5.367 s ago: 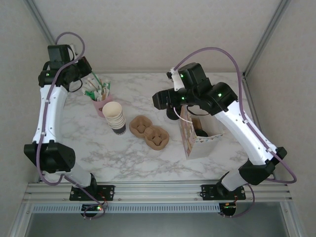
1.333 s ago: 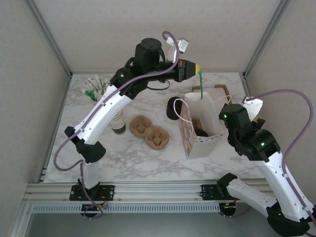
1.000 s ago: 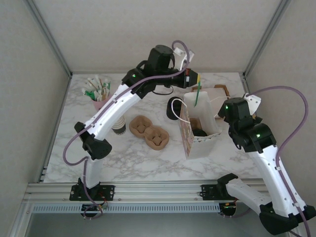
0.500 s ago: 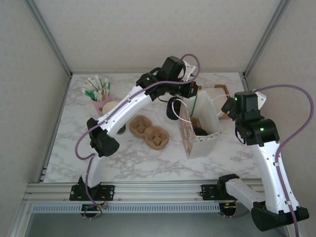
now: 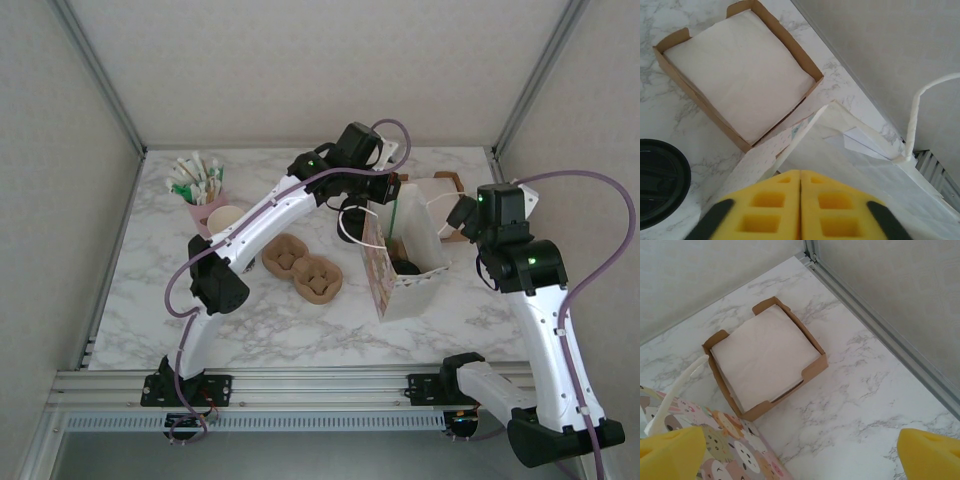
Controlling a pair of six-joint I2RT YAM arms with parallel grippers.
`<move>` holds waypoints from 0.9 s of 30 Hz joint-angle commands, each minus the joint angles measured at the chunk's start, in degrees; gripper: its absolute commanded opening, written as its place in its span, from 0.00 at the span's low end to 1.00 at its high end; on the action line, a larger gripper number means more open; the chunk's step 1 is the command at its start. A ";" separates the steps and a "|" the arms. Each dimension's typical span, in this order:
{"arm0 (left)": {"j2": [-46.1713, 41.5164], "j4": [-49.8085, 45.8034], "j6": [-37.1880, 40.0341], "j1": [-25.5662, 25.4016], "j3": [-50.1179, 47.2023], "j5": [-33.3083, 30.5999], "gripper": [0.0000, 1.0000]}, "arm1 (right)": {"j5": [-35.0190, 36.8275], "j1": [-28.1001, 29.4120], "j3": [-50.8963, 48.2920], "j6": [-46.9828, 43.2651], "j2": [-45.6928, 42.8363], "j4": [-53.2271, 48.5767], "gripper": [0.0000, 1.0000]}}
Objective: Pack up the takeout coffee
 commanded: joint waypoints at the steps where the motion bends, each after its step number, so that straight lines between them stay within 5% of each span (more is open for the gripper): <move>1: -0.37 0.02 -0.79 -0.36 0.54 -1.40 0.19 | -1.56 -0.35 1.61 -0.16 -1.22 -1.23 0.99; 11: -2.80 0.56 -2.79 -0.52 0.28 -2.94 0.34 | -6.50 -0.42 1.49 0.01 -1.86 -3.27 0.99; 27: -14.29 4.93 -3.72 -3.10 -6.06 -5.30 0.73 | -14.95 -0.42 5.66 -2.05 -2.95 -8.89 0.99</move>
